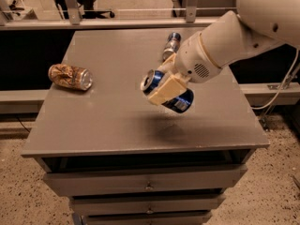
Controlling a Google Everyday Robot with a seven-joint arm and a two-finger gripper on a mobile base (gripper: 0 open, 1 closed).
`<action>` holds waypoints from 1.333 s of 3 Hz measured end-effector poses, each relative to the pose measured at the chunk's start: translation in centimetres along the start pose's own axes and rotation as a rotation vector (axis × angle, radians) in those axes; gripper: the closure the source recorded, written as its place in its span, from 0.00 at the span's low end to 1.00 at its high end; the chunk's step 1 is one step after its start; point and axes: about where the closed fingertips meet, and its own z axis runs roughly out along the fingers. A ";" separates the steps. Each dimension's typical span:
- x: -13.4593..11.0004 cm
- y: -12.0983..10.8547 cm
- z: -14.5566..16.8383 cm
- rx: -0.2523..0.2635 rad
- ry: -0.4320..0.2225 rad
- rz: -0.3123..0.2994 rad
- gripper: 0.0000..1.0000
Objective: Place pepsi can upright
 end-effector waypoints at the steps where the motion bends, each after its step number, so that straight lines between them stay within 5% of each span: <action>1: -1.9 1.0 0.4 -0.025 -0.224 0.026 1.00; 3: -5.8 3.4 1.0 -0.055 -0.649 0.090 1.00; 4: -6.4 4.2 1.9 -0.058 -0.752 0.068 1.00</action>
Offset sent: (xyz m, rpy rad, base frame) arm -0.0325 0.0560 0.0504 0.8104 -0.0218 0.0301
